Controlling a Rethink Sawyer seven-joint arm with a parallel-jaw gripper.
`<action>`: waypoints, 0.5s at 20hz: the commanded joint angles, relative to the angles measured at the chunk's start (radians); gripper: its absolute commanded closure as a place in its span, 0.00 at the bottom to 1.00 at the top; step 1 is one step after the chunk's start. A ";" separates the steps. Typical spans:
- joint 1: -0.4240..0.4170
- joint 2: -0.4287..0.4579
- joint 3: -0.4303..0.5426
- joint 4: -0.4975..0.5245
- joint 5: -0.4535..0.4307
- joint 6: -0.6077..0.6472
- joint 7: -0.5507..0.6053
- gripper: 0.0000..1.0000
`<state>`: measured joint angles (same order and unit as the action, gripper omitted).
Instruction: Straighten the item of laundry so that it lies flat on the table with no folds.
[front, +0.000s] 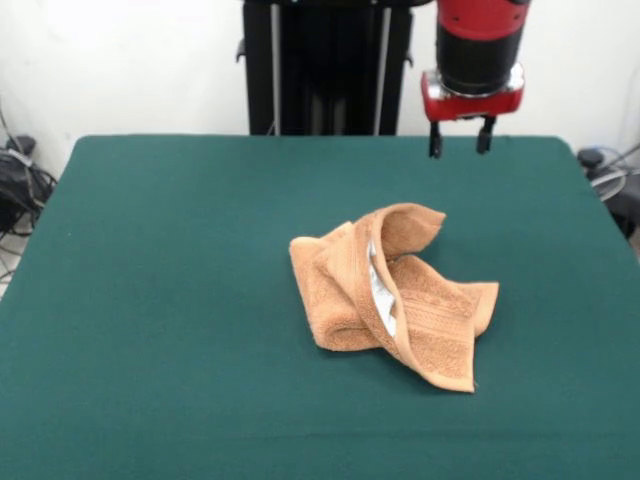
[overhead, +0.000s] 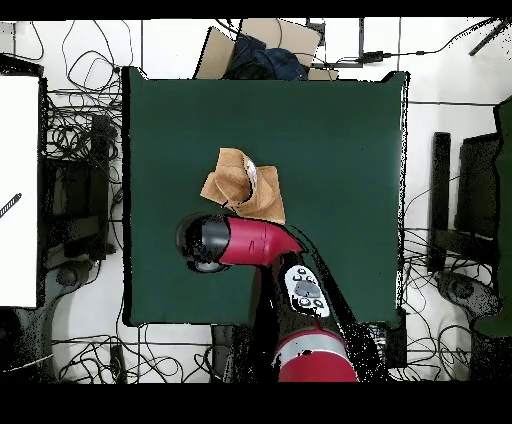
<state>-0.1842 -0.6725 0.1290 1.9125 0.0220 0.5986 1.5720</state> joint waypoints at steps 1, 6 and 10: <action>0.007 0.006 0.044 -0.032 -0.022 0.021 0.088 0.00; -0.013 0.036 0.055 0.013 -0.005 -0.042 0.105 0.00; -0.024 0.057 0.062 0.023 -0.003 -0.057 0.102 0.00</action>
<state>-0.1871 -0.6561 0.1290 1.9104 0.0223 0.5983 1.5720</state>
